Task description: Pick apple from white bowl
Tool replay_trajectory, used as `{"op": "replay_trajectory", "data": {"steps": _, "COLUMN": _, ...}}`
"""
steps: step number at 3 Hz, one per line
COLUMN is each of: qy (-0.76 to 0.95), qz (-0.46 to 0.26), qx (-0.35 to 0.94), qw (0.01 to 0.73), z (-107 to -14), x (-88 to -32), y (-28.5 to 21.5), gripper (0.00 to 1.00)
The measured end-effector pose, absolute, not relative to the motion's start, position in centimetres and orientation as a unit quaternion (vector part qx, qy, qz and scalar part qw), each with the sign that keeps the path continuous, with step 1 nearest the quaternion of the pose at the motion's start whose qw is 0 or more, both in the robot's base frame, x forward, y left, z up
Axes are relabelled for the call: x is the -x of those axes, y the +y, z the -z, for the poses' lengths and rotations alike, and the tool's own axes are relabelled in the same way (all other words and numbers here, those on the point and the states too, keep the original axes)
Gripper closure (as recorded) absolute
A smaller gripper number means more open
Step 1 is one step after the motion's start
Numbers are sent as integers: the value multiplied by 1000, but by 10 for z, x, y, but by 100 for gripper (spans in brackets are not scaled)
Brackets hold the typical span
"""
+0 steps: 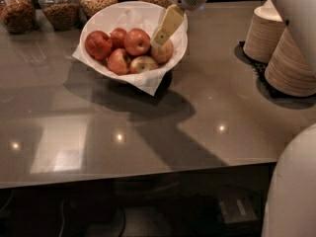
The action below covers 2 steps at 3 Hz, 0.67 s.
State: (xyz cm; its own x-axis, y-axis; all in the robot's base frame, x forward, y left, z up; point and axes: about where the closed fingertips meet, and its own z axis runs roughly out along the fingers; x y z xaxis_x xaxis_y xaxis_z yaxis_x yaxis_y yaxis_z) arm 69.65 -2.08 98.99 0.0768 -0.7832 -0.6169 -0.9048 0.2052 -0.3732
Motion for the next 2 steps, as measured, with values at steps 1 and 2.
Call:
{"op": "replay_trajectory", "data": {"steps": 1, "qy": 666, "qz": -100, "qx": 638, "qw": 372, "z": -980, "x": -695, "y": -1, "gripper": 0}}
{"op": "replay_trajectory", "data": {"steps": 2, "qy": 664, "qz": -123, "qx": 645, "qw": 358, "z": -966, "x": -695, "y": 14, "gripper": 0}}
